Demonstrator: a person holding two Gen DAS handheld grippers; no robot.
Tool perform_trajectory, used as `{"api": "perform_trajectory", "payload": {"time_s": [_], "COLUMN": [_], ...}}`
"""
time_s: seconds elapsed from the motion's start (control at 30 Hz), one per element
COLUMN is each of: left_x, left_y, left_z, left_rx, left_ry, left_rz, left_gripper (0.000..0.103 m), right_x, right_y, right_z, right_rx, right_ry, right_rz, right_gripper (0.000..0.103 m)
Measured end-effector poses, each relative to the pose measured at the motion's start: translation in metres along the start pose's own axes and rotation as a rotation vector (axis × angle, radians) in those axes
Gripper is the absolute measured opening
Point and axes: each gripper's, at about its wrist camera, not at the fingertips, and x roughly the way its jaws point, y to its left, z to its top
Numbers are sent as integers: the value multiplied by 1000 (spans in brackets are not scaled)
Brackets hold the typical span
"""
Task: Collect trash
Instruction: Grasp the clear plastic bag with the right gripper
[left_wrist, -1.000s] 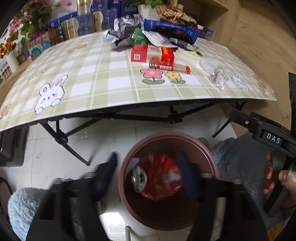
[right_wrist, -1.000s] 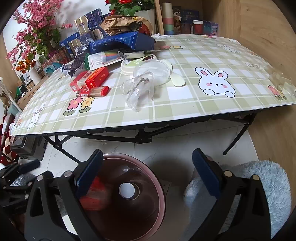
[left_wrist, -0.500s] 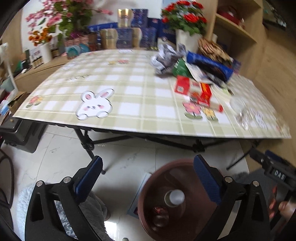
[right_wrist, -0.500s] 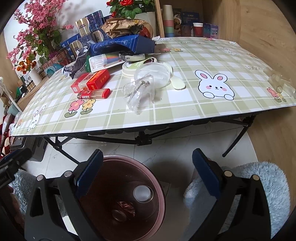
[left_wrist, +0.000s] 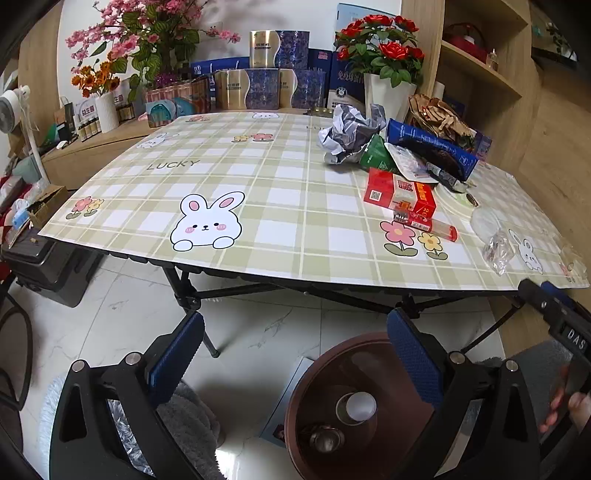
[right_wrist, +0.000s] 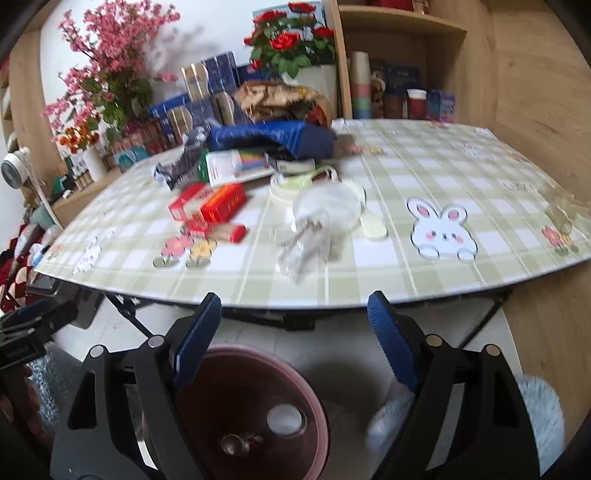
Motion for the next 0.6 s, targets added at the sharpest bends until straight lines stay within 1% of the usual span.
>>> {"api": "perform_trajectory", "payload": {"time_s": [0.07, 0.13, 0.27, 0.4, 0.47, 0.53, 0.6], "left_x": [0, 2, 10, 15, 18, 21, 24], "left_y": [1, 2, 1, -1, -2, -2, -3], "left_z": [0, 0, 1, 0, 0, -1, -2], "left_rx": [-10, -19, -19, -3, 4, 12, 18], "left_ry": [-7, -10, 0, 8, 11, 21, 31], "left_rz": [-3, -4, -1, -4, -1, 6, 15], "left_gripper": [97, 97, 97, 97, 97, 97, 97], "right_x": [1, 6, 20, 36, 44, 50, 58], "right_y": [-1, -2, -4, -8, -10, -12, -14], "right_z": [5, 12, 25, 34, 35, 33, 32], "right_rx": [-20, -57, -84, -82, -61, -41, -22], "right_ry": [-32, -57, -68, -57, -47, -34, -4], "right_rz": [20, 21, 27, 45, 53, 58, 60], "right_gripper": [81, 81, 80, 72, 71, 64, 54]}}
